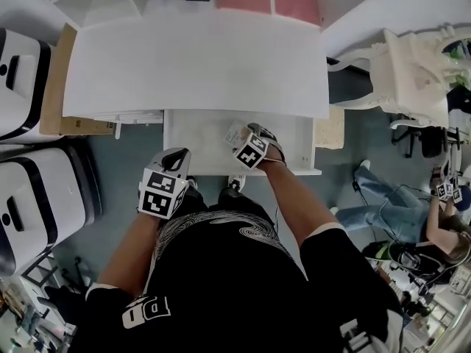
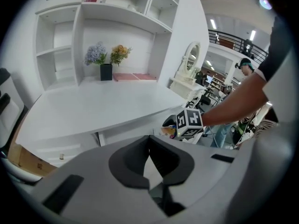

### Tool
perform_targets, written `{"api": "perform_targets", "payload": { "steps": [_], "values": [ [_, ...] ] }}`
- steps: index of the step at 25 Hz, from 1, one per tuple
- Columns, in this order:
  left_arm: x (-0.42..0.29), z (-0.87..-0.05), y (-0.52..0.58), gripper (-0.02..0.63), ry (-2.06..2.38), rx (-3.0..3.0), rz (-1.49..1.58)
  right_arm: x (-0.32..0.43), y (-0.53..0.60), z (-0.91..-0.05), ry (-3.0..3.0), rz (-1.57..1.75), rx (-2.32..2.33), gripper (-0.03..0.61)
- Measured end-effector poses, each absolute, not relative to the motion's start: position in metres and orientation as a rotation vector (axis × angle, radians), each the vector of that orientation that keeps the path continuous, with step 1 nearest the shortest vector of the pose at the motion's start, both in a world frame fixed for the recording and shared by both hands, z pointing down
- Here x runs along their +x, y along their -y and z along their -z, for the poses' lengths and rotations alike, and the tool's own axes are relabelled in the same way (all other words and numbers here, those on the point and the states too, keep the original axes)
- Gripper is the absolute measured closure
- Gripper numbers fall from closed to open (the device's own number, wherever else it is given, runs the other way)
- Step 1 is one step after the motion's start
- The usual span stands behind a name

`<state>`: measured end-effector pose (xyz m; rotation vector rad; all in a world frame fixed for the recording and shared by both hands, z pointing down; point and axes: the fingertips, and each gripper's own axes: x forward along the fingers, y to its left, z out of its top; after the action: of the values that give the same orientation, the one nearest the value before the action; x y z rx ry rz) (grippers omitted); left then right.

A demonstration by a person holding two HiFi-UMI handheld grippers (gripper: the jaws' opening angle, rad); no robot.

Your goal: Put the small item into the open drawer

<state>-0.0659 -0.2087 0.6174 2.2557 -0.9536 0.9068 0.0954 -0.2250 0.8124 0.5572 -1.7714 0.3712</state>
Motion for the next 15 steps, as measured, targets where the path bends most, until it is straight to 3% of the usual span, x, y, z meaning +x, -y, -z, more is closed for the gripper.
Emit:
{"api": "perform_targets", "payload": {
  "steps": [15],
  "values": [
    [-0.036, -0.605, 0.214, 0.600, 0.937, 2.292, -0.861, 0.101, 0.220, -0.786, 1.853, -0.426, 0.607, 0.158]
  ]
}}
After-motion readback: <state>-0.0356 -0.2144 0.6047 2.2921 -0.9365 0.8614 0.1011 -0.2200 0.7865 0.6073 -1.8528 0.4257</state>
